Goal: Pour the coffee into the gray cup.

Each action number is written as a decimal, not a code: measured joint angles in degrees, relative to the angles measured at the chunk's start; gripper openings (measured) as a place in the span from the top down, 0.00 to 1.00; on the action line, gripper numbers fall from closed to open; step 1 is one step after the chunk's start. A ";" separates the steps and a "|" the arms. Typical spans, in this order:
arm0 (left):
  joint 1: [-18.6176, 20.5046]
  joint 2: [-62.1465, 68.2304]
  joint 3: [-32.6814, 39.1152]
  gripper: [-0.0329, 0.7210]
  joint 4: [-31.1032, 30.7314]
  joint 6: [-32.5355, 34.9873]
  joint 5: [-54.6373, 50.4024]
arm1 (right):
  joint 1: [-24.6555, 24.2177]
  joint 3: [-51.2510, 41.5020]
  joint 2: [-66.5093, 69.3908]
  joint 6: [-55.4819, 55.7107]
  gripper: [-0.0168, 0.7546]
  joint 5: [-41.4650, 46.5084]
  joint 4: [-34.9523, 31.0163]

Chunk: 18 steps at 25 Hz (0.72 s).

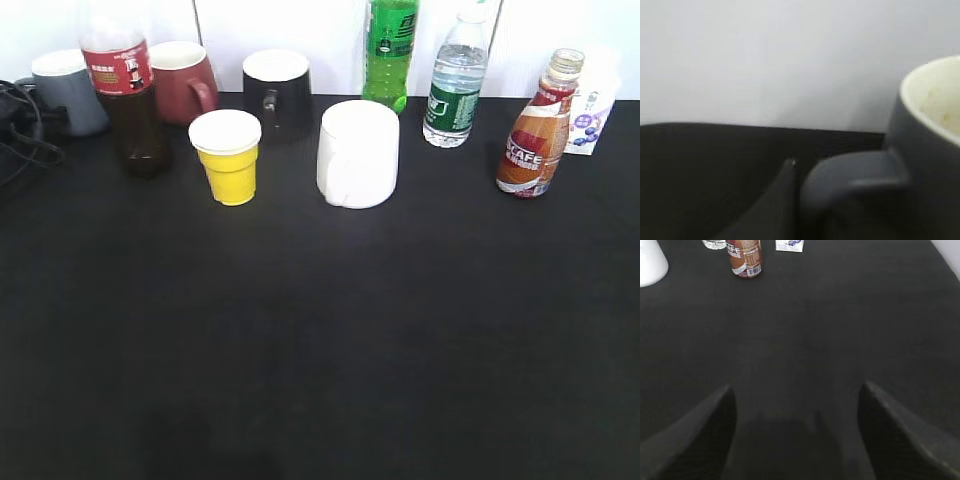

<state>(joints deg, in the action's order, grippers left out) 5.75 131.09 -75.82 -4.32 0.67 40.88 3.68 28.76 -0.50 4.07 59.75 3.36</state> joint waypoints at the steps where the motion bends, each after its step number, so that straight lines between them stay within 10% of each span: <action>1: 0.00 0.00 0.00 0.89 -0.17 0.13 0.22 | 0.00 0.00 0.00 0.00 0.21 0.00 0.00; 7: 0.00 -5.25 5.22 0.89 0.15 0.37 3.34 | 0.00 0.00 0.00 0.00 0.21 0.00 0.00; 18: 0.00 -41.25 45.54 0.89 0.39 0.37 9.65 | 0.00 0.00 0.00 0.00 0.21 0.00 0.00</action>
<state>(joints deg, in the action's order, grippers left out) 5.75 89.84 -30.28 -3.93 1.04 50.54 3.68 28.76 -0.50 4.07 59.75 3.36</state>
